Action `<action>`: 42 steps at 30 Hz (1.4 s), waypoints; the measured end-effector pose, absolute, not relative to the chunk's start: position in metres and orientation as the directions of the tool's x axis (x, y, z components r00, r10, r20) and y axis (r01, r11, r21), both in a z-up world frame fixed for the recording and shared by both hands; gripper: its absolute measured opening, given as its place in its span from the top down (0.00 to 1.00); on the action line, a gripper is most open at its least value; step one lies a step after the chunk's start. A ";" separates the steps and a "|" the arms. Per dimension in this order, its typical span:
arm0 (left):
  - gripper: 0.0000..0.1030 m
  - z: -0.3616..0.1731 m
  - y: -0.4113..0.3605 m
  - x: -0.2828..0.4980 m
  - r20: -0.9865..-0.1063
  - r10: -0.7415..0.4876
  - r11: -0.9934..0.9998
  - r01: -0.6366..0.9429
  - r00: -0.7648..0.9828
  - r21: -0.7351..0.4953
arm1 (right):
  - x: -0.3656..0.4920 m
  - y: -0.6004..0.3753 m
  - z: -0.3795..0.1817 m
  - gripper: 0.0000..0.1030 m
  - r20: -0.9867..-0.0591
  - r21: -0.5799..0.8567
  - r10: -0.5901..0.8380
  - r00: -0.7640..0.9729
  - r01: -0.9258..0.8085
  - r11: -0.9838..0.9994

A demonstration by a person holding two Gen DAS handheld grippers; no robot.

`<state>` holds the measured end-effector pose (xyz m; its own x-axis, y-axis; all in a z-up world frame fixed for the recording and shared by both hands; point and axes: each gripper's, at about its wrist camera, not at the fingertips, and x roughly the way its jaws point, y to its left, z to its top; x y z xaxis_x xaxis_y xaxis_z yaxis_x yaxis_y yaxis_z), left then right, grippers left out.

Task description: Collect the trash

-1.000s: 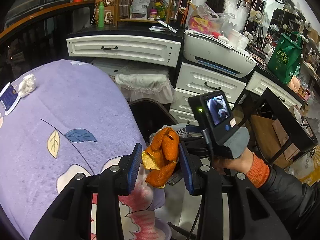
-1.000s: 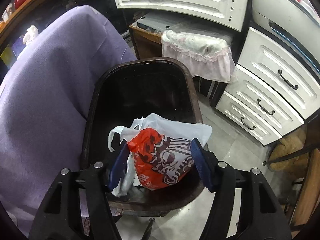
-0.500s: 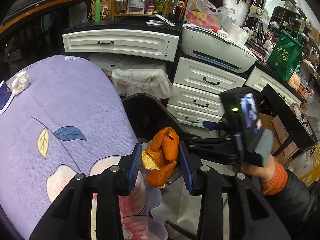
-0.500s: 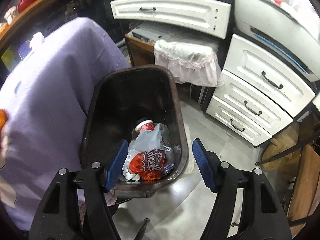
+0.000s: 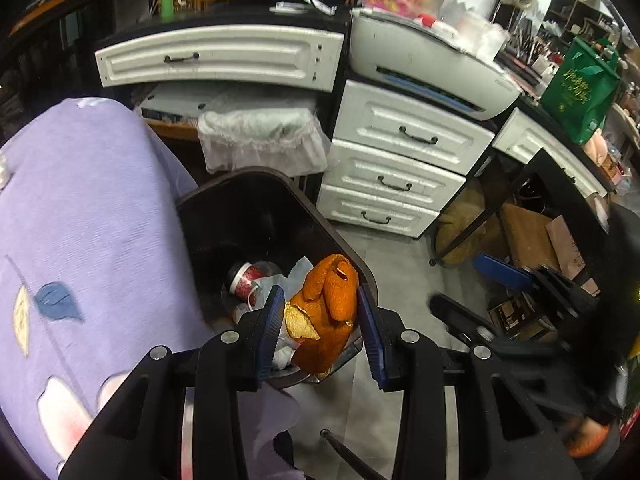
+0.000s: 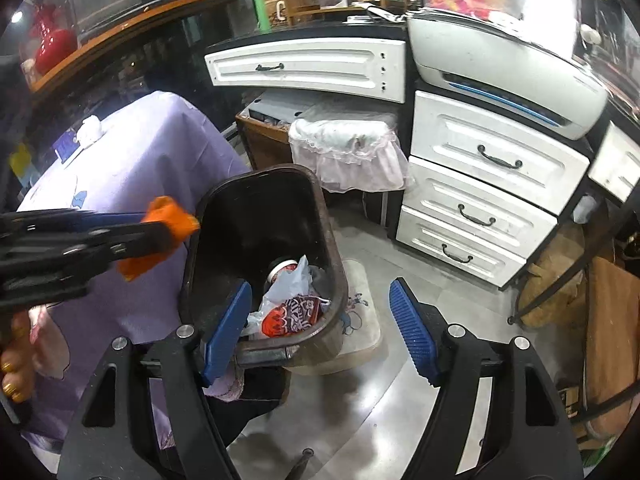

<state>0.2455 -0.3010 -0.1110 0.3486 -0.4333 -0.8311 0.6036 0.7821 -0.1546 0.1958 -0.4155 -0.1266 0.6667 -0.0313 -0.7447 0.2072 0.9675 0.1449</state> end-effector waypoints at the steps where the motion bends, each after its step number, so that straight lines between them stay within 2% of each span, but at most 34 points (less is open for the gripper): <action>1: 0.64 -0.114 -0.305 0.249 -0.838 -0.425 0.785 0.601 0.342 -0.153 | 0.191 -0.419 -0.126 0.30 -0.742 0.156 -0.032 0.670 0.219 0.963; 11: 0.62 -0.149 -0.331 0.276 -0.897 -0.349 0.815 0.561 0.271 -0.147 | 0.166 -0.441 -0.130 0.30 -0.744 0.179 -0.055 0.666 0.277 0.944; 15: 0.50 -0.153 -0.335 0.280 -0.901 -0.336 0.819 0.557 0.273 -0.137 | 0.160 -0.446 -0.133 0.30 -0.747 0.189 -0.050 0.662 0.284 0.940; 19: 0.37 -0.150 -0.336 0.278 -0.889 -0.365 0.807 0.571 0.277 -0.153 | 0.157 -0.449 -0.136 0.30 -0.750 0.201 -0.047 0.660 0.295 0.934; 29: 0.30 -0.124 -0.329 0.266 -0.836 -0.433 0.789 0.590 0.338 -0.170 | 0.154 -0.450 -0.132 0.29 -0.728 0.232 -0.033 0.685 0.291 0.928; 34: 0.23 -0.100 -0.310 0.252 -0.790 -0.453 0.789 0.599 0.413 -0.139 | 0.153 -0.446 -0.125 0.27 -0.709 0.236 -0.037 0.705 0.287 0.928; 42: 0.21 -0.078 -0.273 0.237 -0.746 -0.461 0.794 0.598 0.480 -0.105 | 0.159 -0.429 -0.111 0.26 -0.682 0.252 -0.009 0.731 0.246 0.936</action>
<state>0.2365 -0.2726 -0.0781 0.4805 -0.4610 -0.7461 0.5985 0.7942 -0.1053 0.1593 -0.4289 -0.1115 0.7312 -0.0089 -0.6821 0.2462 0.9360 0.2517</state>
